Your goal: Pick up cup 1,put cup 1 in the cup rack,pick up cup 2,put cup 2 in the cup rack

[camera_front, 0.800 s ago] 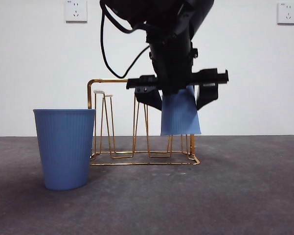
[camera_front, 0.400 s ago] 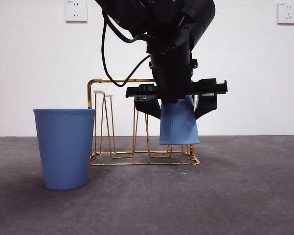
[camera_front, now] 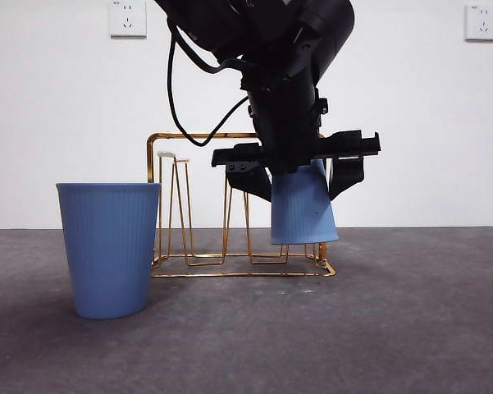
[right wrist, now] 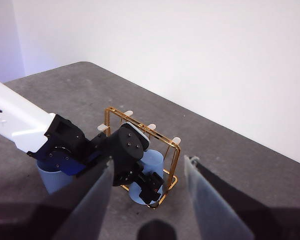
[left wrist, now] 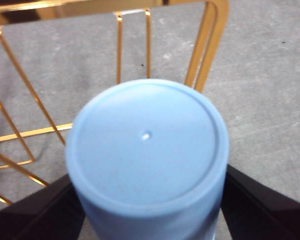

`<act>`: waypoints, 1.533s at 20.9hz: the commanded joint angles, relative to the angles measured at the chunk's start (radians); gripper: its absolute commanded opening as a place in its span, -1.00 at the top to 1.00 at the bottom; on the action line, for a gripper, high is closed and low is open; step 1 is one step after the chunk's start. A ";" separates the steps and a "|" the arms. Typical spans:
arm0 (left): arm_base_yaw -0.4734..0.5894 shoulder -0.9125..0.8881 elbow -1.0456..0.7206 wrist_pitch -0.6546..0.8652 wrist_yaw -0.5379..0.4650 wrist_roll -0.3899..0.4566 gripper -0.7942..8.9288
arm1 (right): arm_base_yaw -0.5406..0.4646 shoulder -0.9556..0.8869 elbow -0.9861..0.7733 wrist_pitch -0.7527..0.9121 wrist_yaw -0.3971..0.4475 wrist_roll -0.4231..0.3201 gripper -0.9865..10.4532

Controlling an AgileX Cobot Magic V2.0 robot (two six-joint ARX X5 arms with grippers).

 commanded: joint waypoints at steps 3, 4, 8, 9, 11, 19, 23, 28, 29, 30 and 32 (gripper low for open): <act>0.000 0.016 -0.003 -0.026 0.021 -0.008 -0.17 | 0.000 -0.002 -0.004 0.004 -0.003 -0.007 0.39; 0.000 0.016 -0.003 -0.031 0.023 -0.008 -0.18 | 0.000 -0.002 -0.004 0.004 -0.003 -0.007 0.39; 0.000 0.016 -0.003 -0.043 0.038 -0.010 -0.20 | 0.000 -0.002 -0.004 0.004 -0.003 -0.007 0.39; 0.000 0.016 -0.003 -0.043 0.038 -0.010 -0.20 | 0.000 -0.002 -0.004 0.004 -0.003 -0.007 0.39; 0.000 0.016 -0.003 -0.049 0.044 -0.010 -0.20 | 0.000 -0.002 -0.004 0.004 -0.003 -0.011 0.39; -0.009 0.015 -0.003 -0.121 0.124 -0.011 -0.20 | 0.000 -0.002 -0.004 0.010 -0.003 -0.029 0.39; -0.016 0.015 -0.003 -0.179 0.127 -0.014 -0.20 | 0.000 -0.002 -0.005 0.011 -0.003 -0.029 0.39; -0.028 0.010 -0.003 -0.263 0.159 -0.066 -0.20 | 0.000 -0.002 -0.004 0.011 -0.003 -0.029 0.39; -0.033 0.007 -0.002 -0.279 0.170 -0.066 -0.20 | 0.000 -0.002 -0.004 0.011 -0.003 -0.029 0.39; -0.039 0.003 -0.002 -0.293 0.177 -0.068 -0.20 | 0.000 -0.002 -0.004 0.011 -0.003 -0.030 0.39; -0.052 -0.014 -0.002 -0.330 0.199 -0.082 -0.20 | 0.000 -0.002 -0.004 0.011 -0.003 -0.030 0.39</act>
